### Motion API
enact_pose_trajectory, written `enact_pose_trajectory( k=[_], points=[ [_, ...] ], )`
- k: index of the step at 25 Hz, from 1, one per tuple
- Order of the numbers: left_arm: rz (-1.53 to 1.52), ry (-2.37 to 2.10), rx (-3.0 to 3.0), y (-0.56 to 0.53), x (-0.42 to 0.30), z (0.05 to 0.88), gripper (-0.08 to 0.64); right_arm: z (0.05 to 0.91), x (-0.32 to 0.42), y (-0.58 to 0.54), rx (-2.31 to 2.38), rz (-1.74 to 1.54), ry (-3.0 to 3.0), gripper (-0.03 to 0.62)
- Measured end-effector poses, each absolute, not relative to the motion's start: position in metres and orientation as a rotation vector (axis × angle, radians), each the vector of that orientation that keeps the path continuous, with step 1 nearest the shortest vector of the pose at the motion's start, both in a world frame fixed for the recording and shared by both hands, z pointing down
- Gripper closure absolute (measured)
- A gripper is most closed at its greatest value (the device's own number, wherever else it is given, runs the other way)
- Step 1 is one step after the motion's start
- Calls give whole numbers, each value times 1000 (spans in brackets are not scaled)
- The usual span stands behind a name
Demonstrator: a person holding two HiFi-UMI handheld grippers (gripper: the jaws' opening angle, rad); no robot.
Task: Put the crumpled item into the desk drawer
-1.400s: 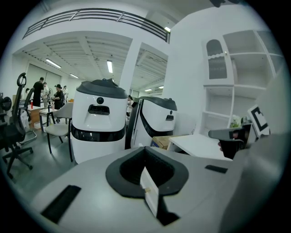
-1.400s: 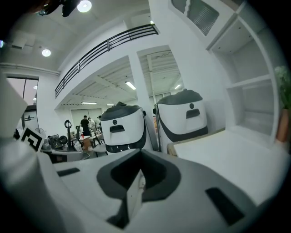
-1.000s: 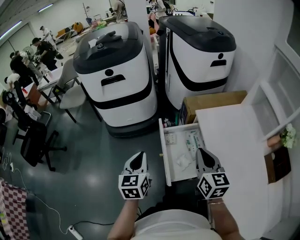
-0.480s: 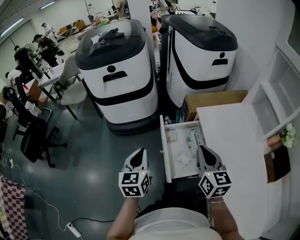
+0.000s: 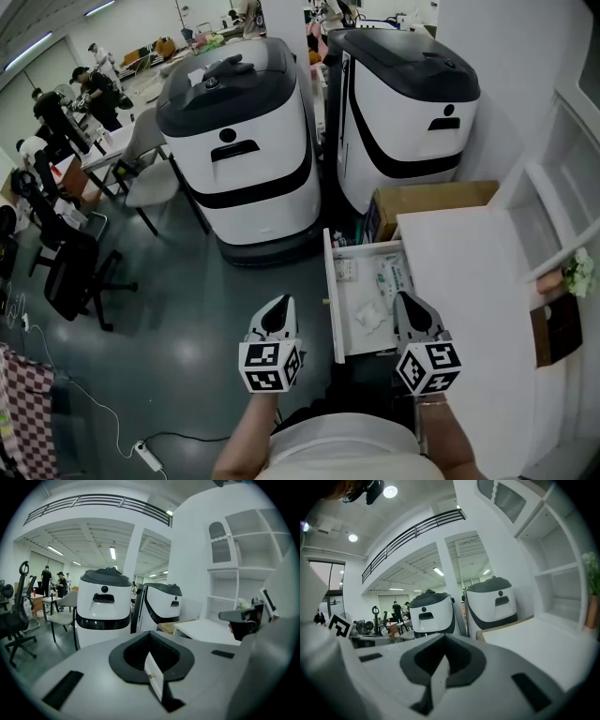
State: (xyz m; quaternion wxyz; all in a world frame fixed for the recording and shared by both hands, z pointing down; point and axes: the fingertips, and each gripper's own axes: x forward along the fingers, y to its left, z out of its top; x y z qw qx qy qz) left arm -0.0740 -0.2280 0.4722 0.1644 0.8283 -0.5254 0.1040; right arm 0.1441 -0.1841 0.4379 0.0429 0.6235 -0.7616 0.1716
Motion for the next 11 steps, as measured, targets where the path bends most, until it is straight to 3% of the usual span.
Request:
enact_pose_trajectory(
  k=[11],
  points=[
    [306, -1520, 2347, -236, -80, 475, 568, 443, 142, -195, 1889, 552, -2339, 591]
  ],
)
